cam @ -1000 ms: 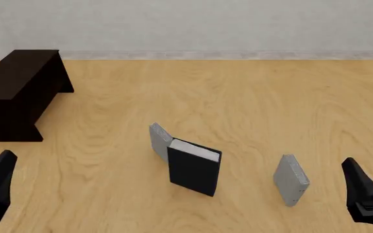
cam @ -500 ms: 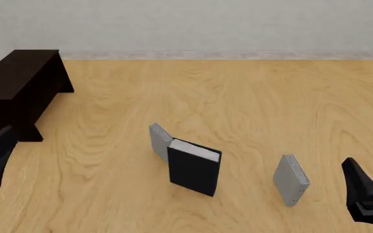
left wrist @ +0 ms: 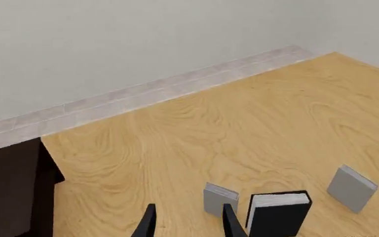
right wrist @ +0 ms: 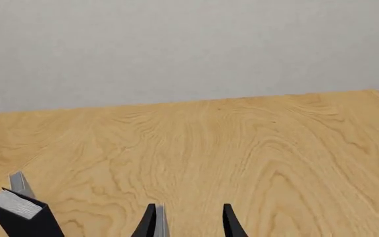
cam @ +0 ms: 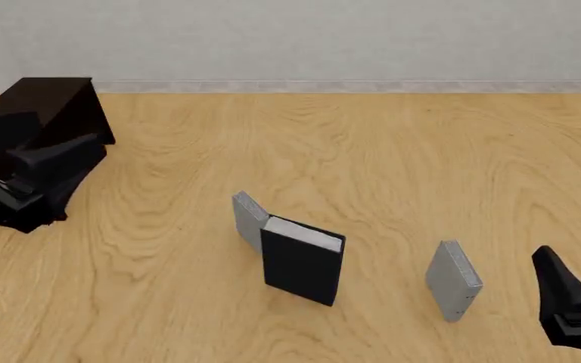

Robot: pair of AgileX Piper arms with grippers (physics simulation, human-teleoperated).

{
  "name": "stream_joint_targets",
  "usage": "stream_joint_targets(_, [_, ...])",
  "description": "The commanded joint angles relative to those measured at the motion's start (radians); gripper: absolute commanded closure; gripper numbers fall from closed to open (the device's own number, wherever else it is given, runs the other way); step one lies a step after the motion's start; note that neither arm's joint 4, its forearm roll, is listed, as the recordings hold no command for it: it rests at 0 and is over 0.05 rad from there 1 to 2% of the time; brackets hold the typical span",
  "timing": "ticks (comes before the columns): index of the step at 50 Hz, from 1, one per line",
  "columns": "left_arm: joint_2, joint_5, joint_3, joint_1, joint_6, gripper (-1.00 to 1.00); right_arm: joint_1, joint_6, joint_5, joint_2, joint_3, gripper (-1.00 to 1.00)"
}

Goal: Pick up the book in the middle and place it on the cabinet shelf.

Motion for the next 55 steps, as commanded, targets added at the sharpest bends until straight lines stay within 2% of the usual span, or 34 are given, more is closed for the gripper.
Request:
stream_joint_targets(1, [0.187,0.039,-0.170,-0.063,0.073,-1.00,0.000,0.005,0.001,0.000,0.000,-1.00])
stream_joint_targets(7, [0.295,0.055,-0.242,-0.072,0.136,-1.00,0.001,0.005,-0.005,0.008,0.000,-1.00])
stream_joint_targets(9, [0.322,0.055,-0.259,-0.074,0.189,-1.00,0.001,0.005,-0.005,0.008,0.000,-1.00])
stream_joint_targets(10, [0.322,0.055,-0.260,-0.074,0.189,-1.00,0.001,0.005,-0.004,0.008,0.000,-1.00])
stream_joint_targets(11, [0.358,0.058,-0.273,-0.071,0.236,-1.00,0.001,0.005,-0.002,0.006,0.000,-1.00])
stream_joint_targets(13, [0.366,0.062,-0.284,-0.071,0.232,-1.00,0.001,0.005,-0.001,0.005,0.000,-1.00])
stream_joint_targets(17, [0.393,0.099,-0.356,-0.090,0.277,-1.00,0.000,0.002,0.006,-0.005,0.000,-1.00])
stream_joint_targets(18, [0.413,0.114,-0.383,-0.083,0.265,-1.00,0.000,0.001,0.010,-0.010,0.000,-1.00])
stream_joint_targets(21, [0.447,0.160,-0.399,-0.146,0.354,-1.00,0.000,0.002,0.010,-0.010,0.000,-1.00])
stream_joint_targets(23, [0.482,0.203,-0.450,-0.146,0.365,-1.00,0.000,0.001,0.009,-0.009,0.000,-1.00])
stream_joint_targets(29, [0.569,0.330,-0.533,-0.190,0.473,-1.00,-0.001,0.002,0.003,-0.002,0.000,-1.00])
stream_joint_targets(31, [0.587,0.360,-0.550,-0.190,0.520,-1.00,-0.001,0.002,-0.003,0.004,0.000,-1.00])
stream_joint_targets(33, [0.583,0.354,-0.550,-0.206,0.601,-1.00,-0.001,0.004,-0.010,0.012,0.000,-1.00])
stream_joint_targets(34, [0.583,0.354,-0.550,-0.206,0.601,-1.00,-0.001,0.004,-0.010,0.012,0.000,-1.00])
stream_joint_targets(36, [0.625,0.400,-0.623,-0.184,0.591,-1.00,-0.001,0.004,-0.019,0.021,0.000,-1.00])
stream_joint_targets(37, [0.639,0.425,-0.637,-0.206,0.630,-1.00,0.000,0.004,-0.018,0.021,0.000,-1.00])
stream_joint_targets(38, [0.647,0.425,-0.646,-0.190,0.659,-1.00,0.000,0.004,-0.019,0.022,0.000,-1.00])
stream_joint_targets(40, [0.673,0.453,-0.704,-0.194,0.648,-1.00,0.000,0.005,-0.022,0.025,0.000,-1.00])
stream_joint_targets(41, [0.680,0.460,-0.721,-0.208,0.665,-1.00,0.000,0.005,-0.017,0.020,0.000,-1.00])
stream_joint_targets(42, [0.653,0.454,-0.677,-0.268,0.722,-1.00,0.000,0.005,-0.013,0.015,0.000,-1.00])
stream_joint_targets(43, [0.644,0.453,-0.651,-0.284,0.751,-1.00,0.000,0.006,-0.010,0.012,0.000,-1.00])
stream_joint_targets(46, [0.706,0.498,-0.726,-0.268,0.725,-1.00,0.001,0.007,0.002,0.004,-0.003,-1.00])
stream_joint_targets(49, [0.733,0.531,-0.759,-0.282,0.720,-1.00,0.001,0.008,0.004,0.005,-0.005,-1.00])
stream_joint_targets(55, [0.793,0.582,-0.808,-0.256,0.769,-1.00,0.001,0.012,0.004,0.008,-0.007,-1.00])
